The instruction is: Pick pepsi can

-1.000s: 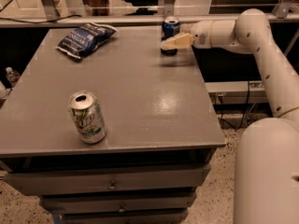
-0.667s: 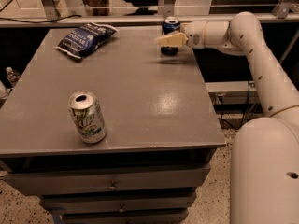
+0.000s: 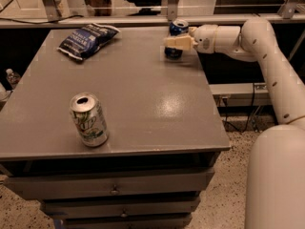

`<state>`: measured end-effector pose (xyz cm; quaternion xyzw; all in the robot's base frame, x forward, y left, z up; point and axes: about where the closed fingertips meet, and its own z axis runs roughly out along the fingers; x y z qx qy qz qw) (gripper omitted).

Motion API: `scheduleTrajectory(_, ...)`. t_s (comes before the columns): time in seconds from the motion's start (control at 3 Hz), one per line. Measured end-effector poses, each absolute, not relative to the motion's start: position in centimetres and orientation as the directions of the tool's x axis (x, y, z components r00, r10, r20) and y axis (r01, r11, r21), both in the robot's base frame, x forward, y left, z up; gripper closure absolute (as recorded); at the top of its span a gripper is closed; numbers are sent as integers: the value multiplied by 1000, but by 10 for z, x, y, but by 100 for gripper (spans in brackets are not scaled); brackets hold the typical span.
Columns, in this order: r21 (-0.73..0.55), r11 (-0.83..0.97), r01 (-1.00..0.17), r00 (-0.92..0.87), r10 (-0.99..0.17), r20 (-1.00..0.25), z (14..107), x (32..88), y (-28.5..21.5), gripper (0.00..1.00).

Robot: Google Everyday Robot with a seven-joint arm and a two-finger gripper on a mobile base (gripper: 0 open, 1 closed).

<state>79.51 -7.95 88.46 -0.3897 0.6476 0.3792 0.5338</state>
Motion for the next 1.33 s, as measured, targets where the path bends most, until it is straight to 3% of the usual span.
scheduleTrajectory(0.33, 68, 360, -931, -105, -84, -991, 902, 762, -76, 87)
scheduleTrajectory(0.67, 72, 248, -966, -87, -50, -995, 934, 711, -48, 100)
scheduleTrajectory(1.0, 78, 117, -990, -78, 3, -997, 971, 660, -15, 100)
scheduleTrajectory(1.33, 80, 96, -992, -79, 12, -997, 976, 654, -8, 100)
